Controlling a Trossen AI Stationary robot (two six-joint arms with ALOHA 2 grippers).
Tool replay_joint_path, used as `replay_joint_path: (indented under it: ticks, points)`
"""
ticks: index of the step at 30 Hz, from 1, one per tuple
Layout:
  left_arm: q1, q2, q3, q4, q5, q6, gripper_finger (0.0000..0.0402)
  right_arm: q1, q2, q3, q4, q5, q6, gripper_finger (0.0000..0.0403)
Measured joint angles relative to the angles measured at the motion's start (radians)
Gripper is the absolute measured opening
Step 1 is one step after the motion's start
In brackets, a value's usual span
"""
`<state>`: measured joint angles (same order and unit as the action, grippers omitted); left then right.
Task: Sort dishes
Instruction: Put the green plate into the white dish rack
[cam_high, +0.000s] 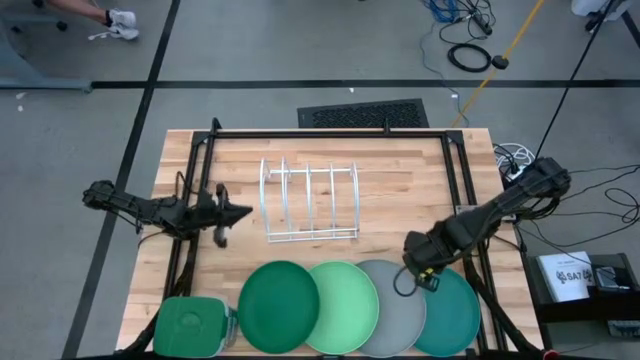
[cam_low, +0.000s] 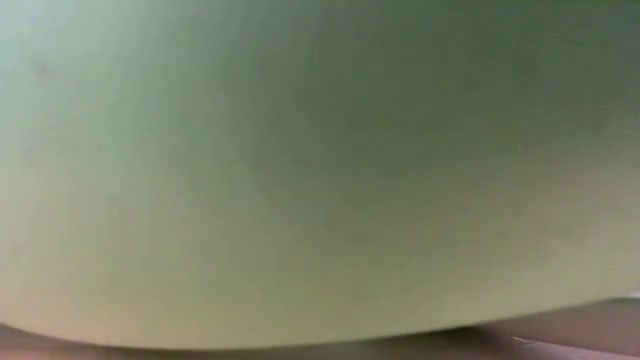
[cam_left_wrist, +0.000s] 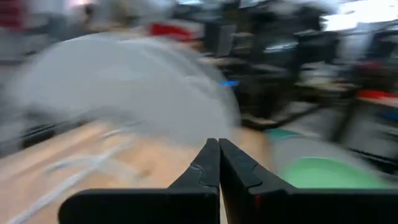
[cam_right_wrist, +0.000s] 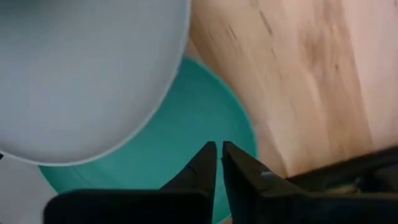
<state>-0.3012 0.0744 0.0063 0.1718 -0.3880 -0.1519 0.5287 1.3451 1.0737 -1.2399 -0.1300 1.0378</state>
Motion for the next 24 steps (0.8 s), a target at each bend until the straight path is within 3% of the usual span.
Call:
replay_joint_path:
  ticks: [3, 6, 14, 19, 24]
  points:
    - [0.000, 0.000, 0.000, 0.090, 0.194, 0.034, 0.0000, 0.053, -0.025, -0.031, 0.011, 0.005, 0.081, 0.0068]
    - [0.000, 0.000, 0.000, 0.146, 0.292, 0.049, 0.0000, 0.093, -0.048, -0.074, 0.066, -0.005, 0.136, 0.0116]
    - [0.000, 0.000, 0.000, 0.159, 0.354, 0.053, 0.0000, 0.144, -0.052, -0.167, 0.134, 0.001, 0.175, 0.0231]
    - [0.000, 0.000, 0.000, 0.156, 0.355, 0.053, 0.0005, 0.149, -0.052, -0.198, 0.128, 0.008, 0.155, 0.0244]
    - [0.000, 0.000, 0.000, 0.154, 0.357, 0.017, 0.0055, 0.148, -0.052, -0.200, 0.127, 0.023, 0.137, 0.0229]
